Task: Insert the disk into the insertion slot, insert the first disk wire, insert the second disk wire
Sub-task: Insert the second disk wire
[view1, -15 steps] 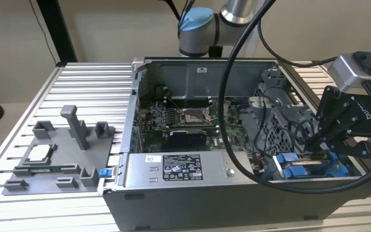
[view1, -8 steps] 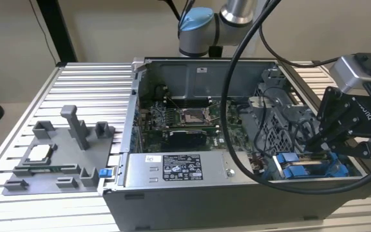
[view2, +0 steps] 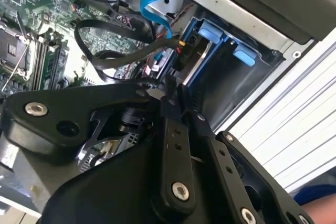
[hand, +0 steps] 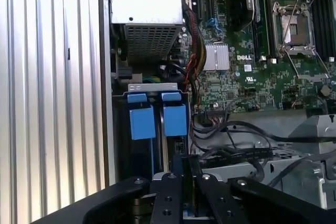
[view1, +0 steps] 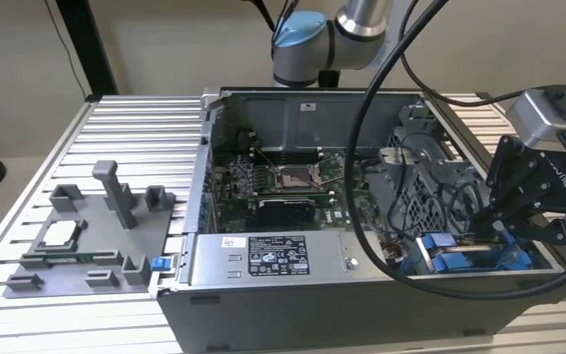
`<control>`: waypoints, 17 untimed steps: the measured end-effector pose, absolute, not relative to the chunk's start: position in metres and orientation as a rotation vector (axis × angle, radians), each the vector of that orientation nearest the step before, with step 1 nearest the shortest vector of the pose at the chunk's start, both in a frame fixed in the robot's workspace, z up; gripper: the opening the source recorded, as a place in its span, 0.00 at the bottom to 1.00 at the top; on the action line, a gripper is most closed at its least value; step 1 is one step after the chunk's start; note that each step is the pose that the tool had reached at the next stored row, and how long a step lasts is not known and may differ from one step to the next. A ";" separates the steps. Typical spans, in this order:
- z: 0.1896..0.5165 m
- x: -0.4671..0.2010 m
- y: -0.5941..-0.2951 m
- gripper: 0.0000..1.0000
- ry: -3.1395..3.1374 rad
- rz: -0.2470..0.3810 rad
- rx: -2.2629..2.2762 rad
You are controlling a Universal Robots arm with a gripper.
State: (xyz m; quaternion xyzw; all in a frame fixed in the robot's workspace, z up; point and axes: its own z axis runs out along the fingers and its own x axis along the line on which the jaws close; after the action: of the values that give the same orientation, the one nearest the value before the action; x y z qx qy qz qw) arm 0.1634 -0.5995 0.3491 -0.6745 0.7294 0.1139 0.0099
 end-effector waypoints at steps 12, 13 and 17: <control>0.342 0.165 -0.599 0.00 2.276 0.362 -2.097; 0.341 0.165 -0.599 0.00 2.276 0.362 -2.097; 0.340 0.166 -0.599 0.00 2.275 0.363 -2.096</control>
State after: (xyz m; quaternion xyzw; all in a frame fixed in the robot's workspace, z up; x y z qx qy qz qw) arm 0.1664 -0.5994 0.3404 -0.6728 0.7304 0.1166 0.0133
